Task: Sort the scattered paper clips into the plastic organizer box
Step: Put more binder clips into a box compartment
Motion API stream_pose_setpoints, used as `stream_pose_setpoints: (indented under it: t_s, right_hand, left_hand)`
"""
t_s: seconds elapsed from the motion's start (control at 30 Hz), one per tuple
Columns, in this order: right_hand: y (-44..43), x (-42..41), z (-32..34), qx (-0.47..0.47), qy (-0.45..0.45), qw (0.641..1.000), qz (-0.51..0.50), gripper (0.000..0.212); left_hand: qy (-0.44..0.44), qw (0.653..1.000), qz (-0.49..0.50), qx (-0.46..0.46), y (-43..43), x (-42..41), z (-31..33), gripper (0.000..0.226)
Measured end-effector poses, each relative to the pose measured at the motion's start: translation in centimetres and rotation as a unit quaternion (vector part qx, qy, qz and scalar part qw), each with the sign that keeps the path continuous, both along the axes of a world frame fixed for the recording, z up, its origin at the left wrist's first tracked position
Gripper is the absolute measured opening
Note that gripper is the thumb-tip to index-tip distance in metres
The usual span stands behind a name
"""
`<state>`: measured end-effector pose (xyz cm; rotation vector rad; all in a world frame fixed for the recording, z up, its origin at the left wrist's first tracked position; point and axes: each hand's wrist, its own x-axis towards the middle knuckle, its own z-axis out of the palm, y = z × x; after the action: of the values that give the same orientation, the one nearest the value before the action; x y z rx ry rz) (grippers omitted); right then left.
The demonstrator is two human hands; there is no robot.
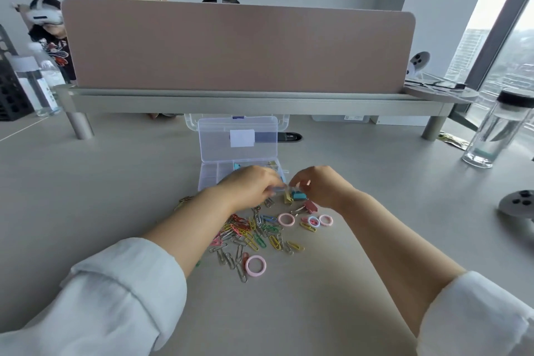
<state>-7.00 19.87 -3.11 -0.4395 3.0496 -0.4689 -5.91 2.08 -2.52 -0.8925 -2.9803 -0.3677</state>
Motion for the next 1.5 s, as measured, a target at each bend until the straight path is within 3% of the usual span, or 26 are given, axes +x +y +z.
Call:
stream_pose_setpoints:
  t_s: [0.07, 0.2, 0.53, 0.73, 0.97, 1.13, 1.3, 1.5]
  right_hand:
    - [0.2, 0.5, 0.0, 0.031, -0.011, 0.999, 0.017, 0.046]
    - [0.6, 0.8, 0.0, 0.039, -0.012, 0.999, 0.010, 0.044]
    - [0.3, 0.2, -0.6, 0.055, -0.006, 0.998, 0.017, 0.035]
    - [-0.2, -0.1, -0.6, 0.069, -0.012, 0.997, 0.021, 0.024]
    - [-0.7, 0.1, -0.4, 0.050, -0.037, 0.998, 0.009, 0.022]
    - [-1.0, 0.1, -0.6, 0.047, -0.043, 0.998, 0.002, 0.025]
    - [-1.2, -0.2, -0.9, 0.055, -0.056, 0.997, -0.005, 0.025]
    - [-0.9, 0.2, -0.9, 0.019, -0.035, 0.999, -0.011, 0.022]
  left_hand:
    - [-0.004, 0.999, -0.018, -0.030, 0.7, 0.2, -0.5, 0.032]
    - [0.007, 0.996, -0.027, -0.086, 1.2, 0.1, -0.9, 0.031]
    - [0.026, 0.994, -0.011, -0.104, 1.4, -0.1, -0.6, 0.013]
    - [0.009, 0.994, -0.015, -0.112, 0.6, -0.3, -0.4, 0.026]
    - [-0.063, 0.991, -0.024, -0.113, -0.2, -0.6, 0.1, 0.026]
    - [-0.071, 0.986, -0.021, -0.148, -0.4, -0.7, 0.6, 0.047]
    - [-0.019, 0.993, 0.003, -0.116, -0.4, -1.1, -0.4, 0.027]
    - [-0.045, 0.991, 0.008, -0.123, -0.4, -1.2, -0.5, 0.017]
